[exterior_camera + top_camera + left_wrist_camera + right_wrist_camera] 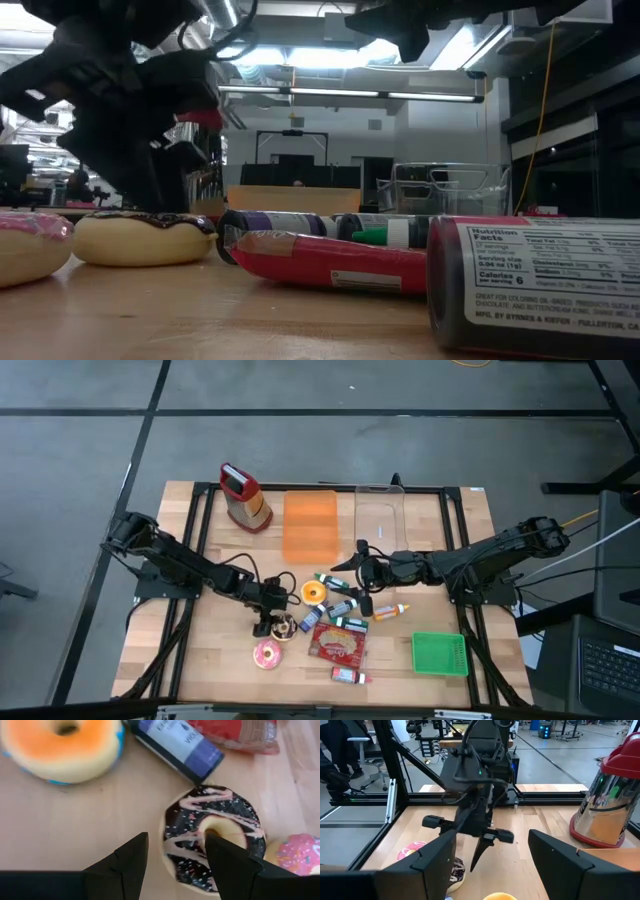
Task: Pick & Place Food Item
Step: Put the black doughnut into the green bin
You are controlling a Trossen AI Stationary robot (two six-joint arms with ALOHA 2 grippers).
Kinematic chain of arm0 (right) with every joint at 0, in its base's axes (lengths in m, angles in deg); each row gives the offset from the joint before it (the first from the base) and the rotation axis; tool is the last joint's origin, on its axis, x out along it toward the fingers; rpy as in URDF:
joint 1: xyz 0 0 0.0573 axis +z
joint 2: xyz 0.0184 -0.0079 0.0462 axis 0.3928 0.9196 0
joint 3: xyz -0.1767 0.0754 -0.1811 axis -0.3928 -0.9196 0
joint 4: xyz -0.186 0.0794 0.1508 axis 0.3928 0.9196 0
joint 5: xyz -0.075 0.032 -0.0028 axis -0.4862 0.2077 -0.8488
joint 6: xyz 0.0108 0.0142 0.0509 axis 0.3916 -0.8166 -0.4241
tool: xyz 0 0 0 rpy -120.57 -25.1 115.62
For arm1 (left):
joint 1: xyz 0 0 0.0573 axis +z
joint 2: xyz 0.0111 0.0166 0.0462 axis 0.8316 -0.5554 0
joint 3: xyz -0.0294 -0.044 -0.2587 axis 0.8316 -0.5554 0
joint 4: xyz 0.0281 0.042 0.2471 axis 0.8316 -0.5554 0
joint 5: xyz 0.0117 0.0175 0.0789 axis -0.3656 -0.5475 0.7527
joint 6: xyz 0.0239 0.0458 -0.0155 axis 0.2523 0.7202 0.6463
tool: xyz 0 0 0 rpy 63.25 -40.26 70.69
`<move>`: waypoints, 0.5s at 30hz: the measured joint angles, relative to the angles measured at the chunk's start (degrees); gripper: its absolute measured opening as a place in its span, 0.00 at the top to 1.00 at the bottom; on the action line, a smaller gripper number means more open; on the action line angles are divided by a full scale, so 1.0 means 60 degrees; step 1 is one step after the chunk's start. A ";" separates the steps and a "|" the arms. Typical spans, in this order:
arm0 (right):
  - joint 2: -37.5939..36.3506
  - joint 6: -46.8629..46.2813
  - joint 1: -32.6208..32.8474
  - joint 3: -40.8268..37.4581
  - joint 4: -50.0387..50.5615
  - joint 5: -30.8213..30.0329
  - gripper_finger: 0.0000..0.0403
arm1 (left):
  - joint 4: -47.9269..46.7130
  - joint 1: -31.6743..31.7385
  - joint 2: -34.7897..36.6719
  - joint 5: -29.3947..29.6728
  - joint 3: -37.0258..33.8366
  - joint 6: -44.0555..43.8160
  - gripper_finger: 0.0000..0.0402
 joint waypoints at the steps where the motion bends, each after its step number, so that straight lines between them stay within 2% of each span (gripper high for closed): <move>1: 0.0000 0.0000 0.0000 0.0000 0.0009 0.0000 0.38 | 0.0043 -0.0006 -0.0126 -0.0041 0.0000 -0.0048 0.52; 9: 0.0000 0.0004 0.0000 0.0000 0.0060 -0.0011 0.38 | 0.0545 -0.0022 -0.0755 -0.0060 0.0015 -0.0134 0.54; 12: 0.0000 0.0007 0.0000 0.0000 0.0060 -0.0011 0.38 | 0.0529 -0.0028 -0.0709 -0.0080 0.0014 0.0196 0.60; 15: 0.0000 0.0007 0.0000 0.0000 0.0060 -0.0011 0.38 | 0.0584 -0.0033 -0.0644 -0.0106 0.0020 0.0587 0.71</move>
